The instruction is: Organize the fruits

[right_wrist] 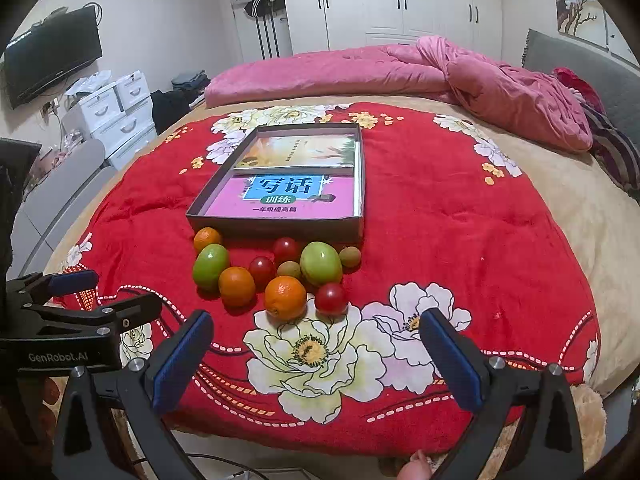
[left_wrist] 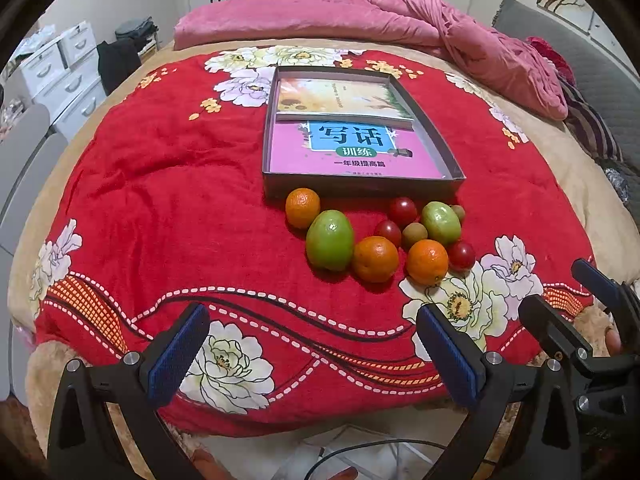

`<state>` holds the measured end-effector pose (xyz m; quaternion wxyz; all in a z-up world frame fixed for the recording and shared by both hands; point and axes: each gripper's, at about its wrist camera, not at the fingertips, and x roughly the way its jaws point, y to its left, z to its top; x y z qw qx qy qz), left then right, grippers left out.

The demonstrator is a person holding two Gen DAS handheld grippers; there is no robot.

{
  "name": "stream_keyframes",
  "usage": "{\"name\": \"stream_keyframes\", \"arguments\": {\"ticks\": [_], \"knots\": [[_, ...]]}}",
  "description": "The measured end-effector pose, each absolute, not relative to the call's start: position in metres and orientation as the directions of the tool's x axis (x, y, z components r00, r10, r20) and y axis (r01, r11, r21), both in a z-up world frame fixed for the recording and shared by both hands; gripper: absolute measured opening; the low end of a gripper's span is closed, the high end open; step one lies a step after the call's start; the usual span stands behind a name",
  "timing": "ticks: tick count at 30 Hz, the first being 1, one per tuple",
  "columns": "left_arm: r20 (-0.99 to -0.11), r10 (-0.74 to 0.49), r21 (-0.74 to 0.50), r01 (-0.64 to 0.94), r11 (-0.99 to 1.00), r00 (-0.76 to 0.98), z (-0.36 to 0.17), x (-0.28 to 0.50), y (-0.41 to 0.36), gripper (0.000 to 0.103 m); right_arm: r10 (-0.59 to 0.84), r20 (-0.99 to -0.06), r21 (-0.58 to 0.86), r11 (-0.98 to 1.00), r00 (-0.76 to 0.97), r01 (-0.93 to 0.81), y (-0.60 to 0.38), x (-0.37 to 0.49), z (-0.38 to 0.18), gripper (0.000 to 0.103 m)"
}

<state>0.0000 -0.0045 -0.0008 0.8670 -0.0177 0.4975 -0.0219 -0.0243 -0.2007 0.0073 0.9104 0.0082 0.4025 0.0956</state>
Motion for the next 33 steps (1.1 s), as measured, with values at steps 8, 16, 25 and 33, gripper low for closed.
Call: {"name": "stream_keyframes", "arguments": {"ticks": [8,16,25,33], "knots": [[-0.861,-0.058,-0.055,0.021,0.998,0.505,-0.0004,0.0004,-0.0045,0.103,0.179,-0.732,0.089,0.982,0.658,-0.168,-0.2008,-0.0239,0.0083,0.103],[-0.86,-0.062,-0.057,0.025,0.998,0.507,0.0,0.0004,-0.0043,0.103,0.175,-0.732,0.085,0.982,0.658,-0.167,-0.2002,-0.024,0.0076,0.103],[-0.861,-0.062,-0.058,0.025,0.998,0.504,0.0003,0.0007,-0.0033,0.103,0.17,-0.731,0.082,0.983,0.661,-0.162,-0.2015,-0.0232,0.0111,0.103],[-0.862,-0.061,-0.058,0.023,0.998,0.504,-0.0001,0.001,-0.0031,0.103,0.17,-0.73,0.082,0.983,0.662,-0.163,-0.2023,-0.0228,0.011,0.103]]}}
